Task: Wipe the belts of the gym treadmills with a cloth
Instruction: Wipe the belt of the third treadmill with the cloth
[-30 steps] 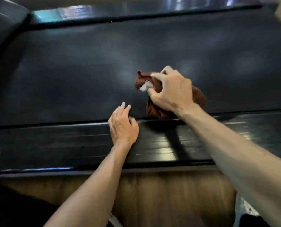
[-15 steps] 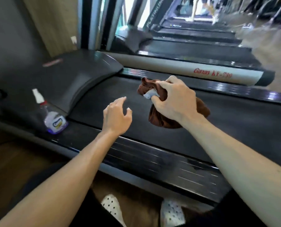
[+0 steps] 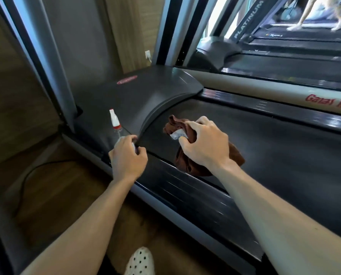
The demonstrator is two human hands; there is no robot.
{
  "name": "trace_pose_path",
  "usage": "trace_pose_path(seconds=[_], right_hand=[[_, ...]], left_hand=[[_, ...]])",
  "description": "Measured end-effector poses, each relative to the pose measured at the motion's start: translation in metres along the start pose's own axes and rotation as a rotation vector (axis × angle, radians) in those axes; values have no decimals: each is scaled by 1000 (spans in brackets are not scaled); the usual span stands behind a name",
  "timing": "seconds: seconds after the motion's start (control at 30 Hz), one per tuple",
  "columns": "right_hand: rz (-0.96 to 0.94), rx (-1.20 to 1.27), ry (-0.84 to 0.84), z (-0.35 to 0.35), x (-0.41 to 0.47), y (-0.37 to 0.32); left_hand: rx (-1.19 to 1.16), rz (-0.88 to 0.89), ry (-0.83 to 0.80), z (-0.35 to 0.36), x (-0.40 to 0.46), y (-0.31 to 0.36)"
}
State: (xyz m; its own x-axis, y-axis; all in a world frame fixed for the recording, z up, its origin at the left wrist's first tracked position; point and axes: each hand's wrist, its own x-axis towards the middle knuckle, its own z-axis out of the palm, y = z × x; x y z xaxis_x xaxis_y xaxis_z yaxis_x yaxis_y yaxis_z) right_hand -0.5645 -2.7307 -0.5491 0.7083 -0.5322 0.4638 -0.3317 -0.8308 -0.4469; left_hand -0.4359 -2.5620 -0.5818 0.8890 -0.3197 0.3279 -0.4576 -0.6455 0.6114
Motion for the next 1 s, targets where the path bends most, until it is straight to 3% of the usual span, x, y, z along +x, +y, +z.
trace_pose_path(seconds=[0.23, 0.5, 0.8, 1.0], right_hand=[[63, -3, -75, 54, 26, 7], [69, 8, -74, 66, 29, -4], [51, 21, -124, 64, 28, -3], [80, 33, -97, 52, 30, 1]], left_hand=[[28, -175, 276, 22, 88, -42], [-276, -471, 80, 58, 145, -86], [-161, -356, 65, 57, 145, -103], [-264, -392, 137, 52, 131, -92]])
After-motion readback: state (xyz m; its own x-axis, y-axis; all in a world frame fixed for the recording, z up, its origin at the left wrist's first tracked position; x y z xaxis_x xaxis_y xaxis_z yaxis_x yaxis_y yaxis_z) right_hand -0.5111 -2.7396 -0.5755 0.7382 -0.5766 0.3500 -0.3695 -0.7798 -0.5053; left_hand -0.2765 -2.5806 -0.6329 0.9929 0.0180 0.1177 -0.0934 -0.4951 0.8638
